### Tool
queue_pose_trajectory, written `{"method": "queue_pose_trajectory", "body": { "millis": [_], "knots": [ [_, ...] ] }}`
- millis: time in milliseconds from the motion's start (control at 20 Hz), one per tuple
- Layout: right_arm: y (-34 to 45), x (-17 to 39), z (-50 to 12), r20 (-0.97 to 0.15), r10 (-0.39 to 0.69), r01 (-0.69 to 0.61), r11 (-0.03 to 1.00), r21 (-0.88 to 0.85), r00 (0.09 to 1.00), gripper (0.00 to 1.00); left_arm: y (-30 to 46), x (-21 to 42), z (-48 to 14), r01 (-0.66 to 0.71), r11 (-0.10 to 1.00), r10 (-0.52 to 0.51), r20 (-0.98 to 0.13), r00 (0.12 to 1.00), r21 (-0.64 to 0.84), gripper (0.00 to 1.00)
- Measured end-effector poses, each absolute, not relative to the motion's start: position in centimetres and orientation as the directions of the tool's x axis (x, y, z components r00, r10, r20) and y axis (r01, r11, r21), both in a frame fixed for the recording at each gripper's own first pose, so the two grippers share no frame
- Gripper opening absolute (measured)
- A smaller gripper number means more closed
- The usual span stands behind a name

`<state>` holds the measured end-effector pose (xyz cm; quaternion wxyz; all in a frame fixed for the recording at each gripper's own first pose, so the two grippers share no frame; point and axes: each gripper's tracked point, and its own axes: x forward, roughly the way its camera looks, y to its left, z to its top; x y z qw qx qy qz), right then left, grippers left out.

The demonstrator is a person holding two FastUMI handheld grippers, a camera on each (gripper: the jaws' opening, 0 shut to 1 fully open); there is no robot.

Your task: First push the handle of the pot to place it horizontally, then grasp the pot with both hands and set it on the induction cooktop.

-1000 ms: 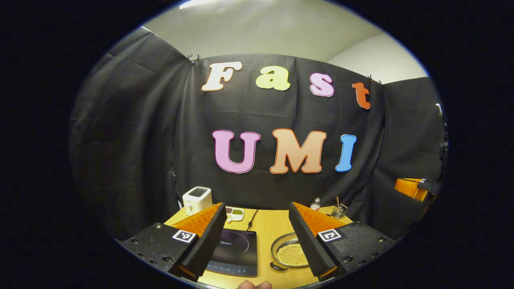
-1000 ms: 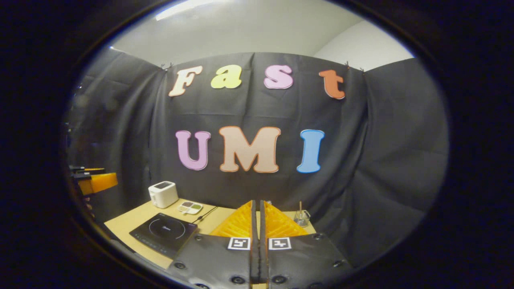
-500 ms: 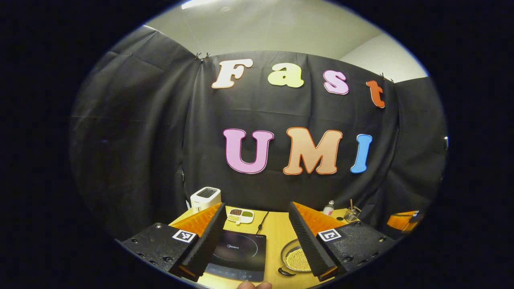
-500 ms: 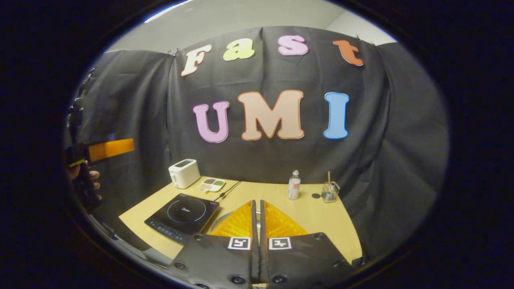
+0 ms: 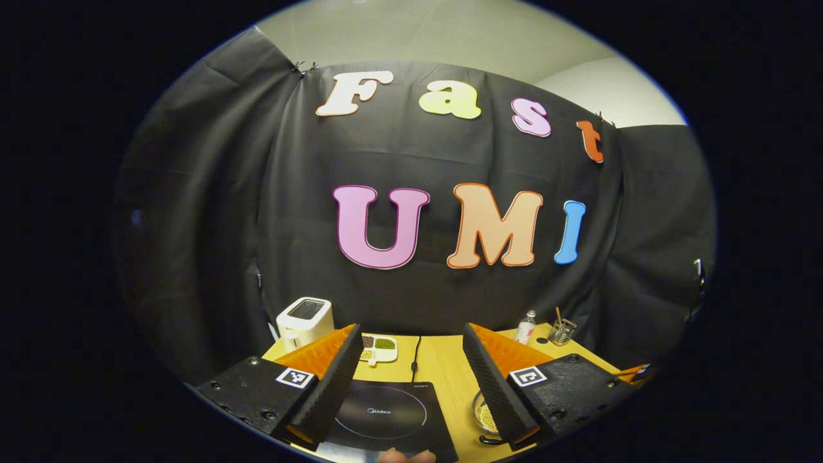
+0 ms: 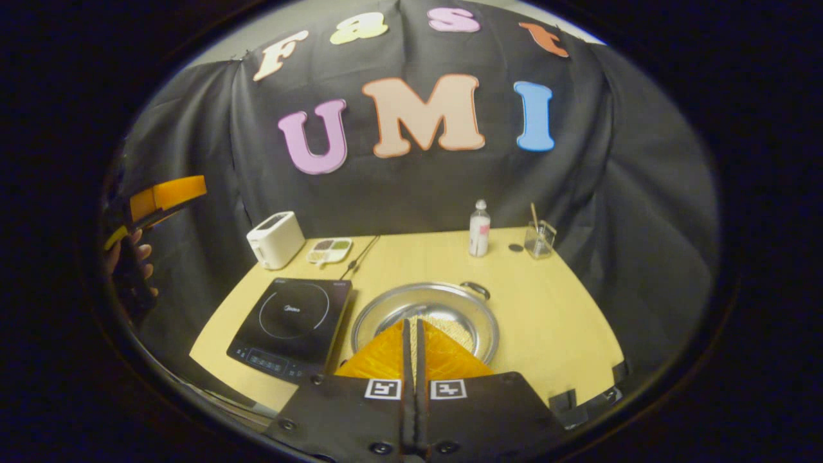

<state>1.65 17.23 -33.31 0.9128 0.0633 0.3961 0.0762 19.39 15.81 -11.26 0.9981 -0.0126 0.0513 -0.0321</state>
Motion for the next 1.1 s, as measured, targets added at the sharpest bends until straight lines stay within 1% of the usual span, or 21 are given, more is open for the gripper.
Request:
{"method": "queue_pose_trajectory", "body": {
  "millis": [50, 150, 200, 250, 300, 350, 400, 450, 500, 650, 700, 800, 1000, 1100],
  "knots": [
    [17.8, 1.3, -34.6, -0.738, 0.172, -0.058, 0.982, 0.178, 0.652, 0.0, 16.3, 20.0, -12.0, 0.078, 0.996, -0.082, -0.108, 0.991, -0.038, 0.95],
    [19.0, 0.2, -37.0, -0.779, 0.143, 0.014, 0.982, 0.191, 0.61, 0.0, 17.4, 21.0, -14.0, 0.094, 0.994, -0.101, -0.152, 0.983, -0.053, 0.95],
    [19.6, -0.5, -38.1, -0.795, 0.133, 0.046, 0.979, 0.198, 0.592, 0.03, 17.9, 21.6, -14.4, 0.103, 0.992, -0.112, -0.159, 0.981, -0.066, 0.95],
    [20.2, -1.0, -39.0, -0.811, 0.13, 0.069, 0.976, 0.206, 0.571, 0.03, 18.2, 22.0, -14.6, 0.115, 0.991, -0.126, -0.162, 0.979, -0.074, 0.96],
    [20.6, -1.9, -40.2, -0.832, 0.121, 0.085, 0.977, 0.198, 0.541, 0.0, 18.5, 22.5, -14.9, 0.128, 0.989, -0.138, -0.162, 0.977, -0.07, 0.95],
    [20.9, -2.7, -41.3, -0.857, 0.113, 0.092, 0.979, 0.183, 0.504, 0.02, 18.8, 23.0, -15.2, 0.137, 0.989, -0.144, -0.161, 0.976, -0.059, 0.94],
    [21.2, -3.4, -42.2, -0.874, 0.112, 0.096, 0.979, 0.177, 0.473, 0.0, 19.1, 23.5, -15.5, 0.142, 0.988, -0.149, -0.163, 0.975, -0.051, 0.95],
    [21.8, -3.6, -42.8, -0.886, 0.114, 0.097, 0.98, 0.176, 0.45, 0.0, 19.3, 23.8, -15.7, 0.145, 0.988, -0.152, -0.164, 0.975, -0.054, 0.96],
    [22.2, -3.8, -43.5, -0.895, 0.11, 0.094, 0.982, 0.166, 0.431, 0.02, 19.4, 24.0, -15.8, 0.148, 0.987, -0.157, -0.166, 0.974, -0.064, 0.96],
    [22.6, -5.2, -46.2, -0.935, 0.065, 0.049, 0.995, 0.087, 0.348, 0.0, 19.8, 24.2, -16.6, 0.153, 0.985, -0.164, -0.172, 0.971, -0.076, 0.96],
    [22.8, -5.6, -46.8, -0.944, 0.055, 0.031, 0.997, 0.069, 0.325, 0.03, 20.1, 24.2, -16.7, 0.151, 0.986, -0.162, -0.173, 0.971, -0.074, 0.96],
    [23.1, -6.4, -48.0, -0.958, 0.041, -0.001, 0.999, 0.043, 0.283, 0.02, 20.9, 24.1, -17.1, 0.142, 0.987, -0.154, -0.181, 0.972, -0.075, 0.96],
    [22.9, -7.3, -49.9, -0.976, -0.004, -0.049, 0.999, -0.015, 0.219, 0.02, 22.2, 23.9, -17.8, 0.118, 0.99, -0.131, -0.196, 0.972, -0.073, 0.96],
    [23.3, -7.5, -50.5, -0.981, -0.002, -0.056, 0.998, -0.013, 0.195, 0.03, 23.0, 23.7, -17.8, 0.108, 0.992, -0.12, -0.197, 0.973, -0.069, 0.96]
  ]
}}
